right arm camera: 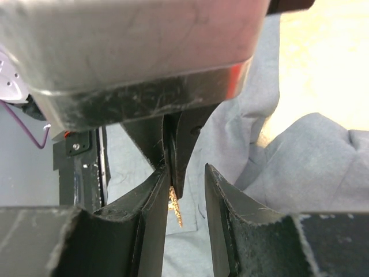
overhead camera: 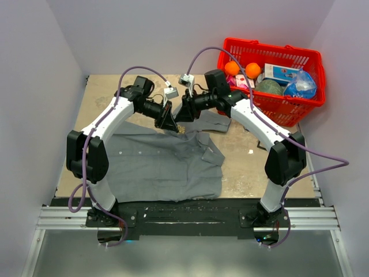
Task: Remove the brooch from the garment
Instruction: Close the brooch.
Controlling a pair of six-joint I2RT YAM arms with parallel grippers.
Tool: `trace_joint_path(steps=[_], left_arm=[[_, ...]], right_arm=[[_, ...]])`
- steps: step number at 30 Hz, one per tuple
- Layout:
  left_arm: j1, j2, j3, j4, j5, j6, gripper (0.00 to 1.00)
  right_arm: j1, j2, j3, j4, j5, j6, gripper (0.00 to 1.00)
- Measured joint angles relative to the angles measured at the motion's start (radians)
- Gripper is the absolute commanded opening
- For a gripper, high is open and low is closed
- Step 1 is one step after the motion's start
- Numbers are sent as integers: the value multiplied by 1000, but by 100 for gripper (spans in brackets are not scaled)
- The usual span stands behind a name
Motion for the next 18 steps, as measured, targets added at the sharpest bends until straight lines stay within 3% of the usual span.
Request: trace_joint_path(steps=[16,18], left_arm=[[6,0,0,22,12,-31,0],[13,0,0,34,15,-45,0]], right_arm=[[0,0,-4,23,63,-10,35],[0,0,-8,8,63,-21,40]])
